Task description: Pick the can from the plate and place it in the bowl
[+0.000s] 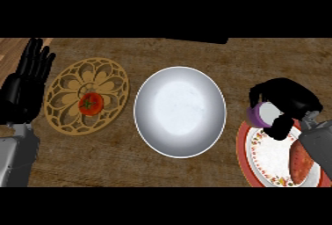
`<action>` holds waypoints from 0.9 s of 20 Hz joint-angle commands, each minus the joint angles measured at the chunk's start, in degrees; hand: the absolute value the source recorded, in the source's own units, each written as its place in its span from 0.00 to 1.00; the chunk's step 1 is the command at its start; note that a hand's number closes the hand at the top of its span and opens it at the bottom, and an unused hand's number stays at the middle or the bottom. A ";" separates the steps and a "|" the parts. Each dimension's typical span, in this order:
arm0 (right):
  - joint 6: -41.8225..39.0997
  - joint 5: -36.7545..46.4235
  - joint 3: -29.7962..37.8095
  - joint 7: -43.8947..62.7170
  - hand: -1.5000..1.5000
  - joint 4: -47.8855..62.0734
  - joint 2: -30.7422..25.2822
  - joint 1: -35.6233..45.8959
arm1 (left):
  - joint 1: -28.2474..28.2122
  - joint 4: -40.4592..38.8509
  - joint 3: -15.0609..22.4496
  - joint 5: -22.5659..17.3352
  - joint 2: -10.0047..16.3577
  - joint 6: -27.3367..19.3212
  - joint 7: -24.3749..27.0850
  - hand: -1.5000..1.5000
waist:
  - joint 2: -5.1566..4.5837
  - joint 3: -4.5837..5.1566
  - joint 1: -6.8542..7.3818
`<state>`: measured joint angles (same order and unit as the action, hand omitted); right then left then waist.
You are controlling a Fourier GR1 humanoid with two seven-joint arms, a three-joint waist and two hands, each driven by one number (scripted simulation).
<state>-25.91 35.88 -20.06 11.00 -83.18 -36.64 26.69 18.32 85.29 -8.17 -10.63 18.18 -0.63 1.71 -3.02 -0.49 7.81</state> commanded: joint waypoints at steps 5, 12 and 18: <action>3.30 0.73 2.33 -26.73 1.00 9.34 -9.61 9.41 | 1.59 -0.10 1.48 0.62 -1.48 -0.58 0.11 0.50 | -0.84 -0.23 1.10; 7.33 -3.20 8.12 -46.87 1.00 22.77 -11.41 16.96 | 2.13 -0.48 2.10 1.31 -1.46 -0.70 -0.54 0.50 | -0.26 -0.02 0.73; 4.21 -8.83 12.84 -62.83 1.00 32.81 -11.61 25.12 | 3.68 -1.48 0.73 1.27 -0.51 -1.55 -1.83 0.50 | 0.35 0.16 -0.28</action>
<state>-20.49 29.32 -9.36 -42.24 -56.62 -48.25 47.36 20.60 84.09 -6.95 -9.51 17.22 -1.54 0.96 -2.94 -0.40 7.96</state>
